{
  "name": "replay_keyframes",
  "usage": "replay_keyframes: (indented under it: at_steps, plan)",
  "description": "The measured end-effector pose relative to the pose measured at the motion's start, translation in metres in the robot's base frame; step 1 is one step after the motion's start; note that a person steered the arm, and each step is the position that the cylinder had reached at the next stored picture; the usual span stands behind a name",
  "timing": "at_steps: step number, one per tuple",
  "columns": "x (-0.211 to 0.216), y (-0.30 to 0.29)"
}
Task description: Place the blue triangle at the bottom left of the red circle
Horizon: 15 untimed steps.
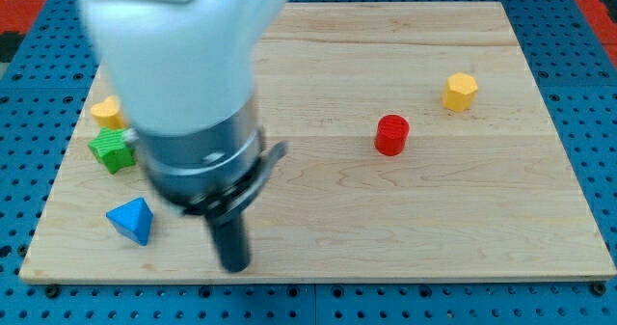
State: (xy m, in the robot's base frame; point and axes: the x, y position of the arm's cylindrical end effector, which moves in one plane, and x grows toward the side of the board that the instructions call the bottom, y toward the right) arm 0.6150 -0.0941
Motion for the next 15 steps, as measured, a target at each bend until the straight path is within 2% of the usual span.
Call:
replay_keyframes:
  at_steps: [1, 3, 5, 6, 7, 9, 10, 12, 15]
  plan:
    - [0.003, -0.018]
    - [-0.019, -0.107]
    - [-0.063, -0.074]
    - [-0.081, -0.09]
    - [-0.099, -0.081]
    - [-0.111, -0.015]
    - [-0.122, -0.003]
    - [-0.181, -0.011]
    - [-0.208, 0.046]
